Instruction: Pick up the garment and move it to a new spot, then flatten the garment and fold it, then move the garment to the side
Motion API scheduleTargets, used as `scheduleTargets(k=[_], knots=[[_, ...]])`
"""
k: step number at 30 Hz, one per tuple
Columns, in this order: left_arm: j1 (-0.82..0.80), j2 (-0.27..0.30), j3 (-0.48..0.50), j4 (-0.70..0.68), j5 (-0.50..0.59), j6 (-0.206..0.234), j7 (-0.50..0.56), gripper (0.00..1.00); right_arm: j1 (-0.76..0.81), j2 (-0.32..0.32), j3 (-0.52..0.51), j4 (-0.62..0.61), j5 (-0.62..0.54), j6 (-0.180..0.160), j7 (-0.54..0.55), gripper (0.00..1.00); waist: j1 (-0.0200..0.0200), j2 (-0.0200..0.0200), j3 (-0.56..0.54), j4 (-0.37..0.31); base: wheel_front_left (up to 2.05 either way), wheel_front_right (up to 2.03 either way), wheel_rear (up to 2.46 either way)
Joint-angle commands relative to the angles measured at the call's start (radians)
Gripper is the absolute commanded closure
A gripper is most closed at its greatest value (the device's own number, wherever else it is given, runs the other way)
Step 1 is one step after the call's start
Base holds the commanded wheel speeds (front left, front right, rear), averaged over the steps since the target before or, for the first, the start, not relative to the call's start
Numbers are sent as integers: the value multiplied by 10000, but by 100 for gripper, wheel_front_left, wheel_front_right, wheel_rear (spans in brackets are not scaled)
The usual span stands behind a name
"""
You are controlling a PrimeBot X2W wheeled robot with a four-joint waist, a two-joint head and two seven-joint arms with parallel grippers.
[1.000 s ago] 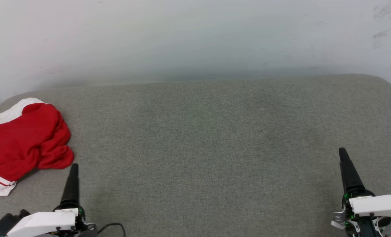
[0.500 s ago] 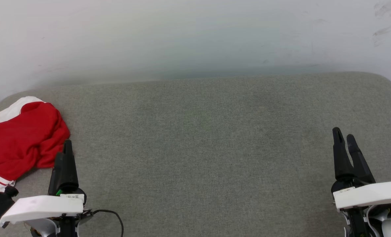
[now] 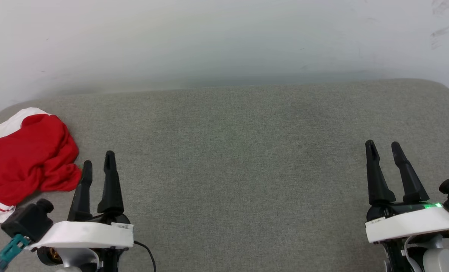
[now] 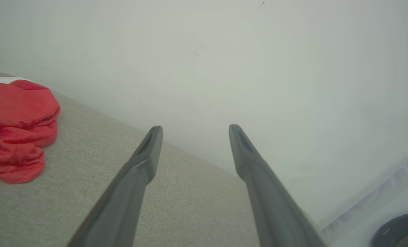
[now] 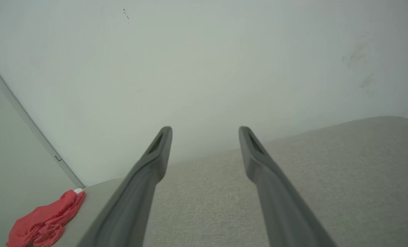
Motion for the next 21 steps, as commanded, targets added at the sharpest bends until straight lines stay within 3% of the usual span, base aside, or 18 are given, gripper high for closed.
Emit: scheduleTargets(k=[1, 7, 21], knots=[[-26, 29, -159, -296, 489, 75, -103, 0, -134, -6, -11, -218, -339, 18, -124, 0, -1, 0, 18, 1, 0, 0, 0], [-32, 376, -1030, -612, 1715, 613, -272, 0, -137, -5, 21, -289, -1401, 19, -296, 0, -1, 0, 81, 16, 0, 0, 0], [-66, 1781, -3590, -267, 3142, 2985, -654, 0, 5, -2, 234, -48, -3358, 19, -679, 0, -1, 0, 93, -22, 0, 0, 0]])
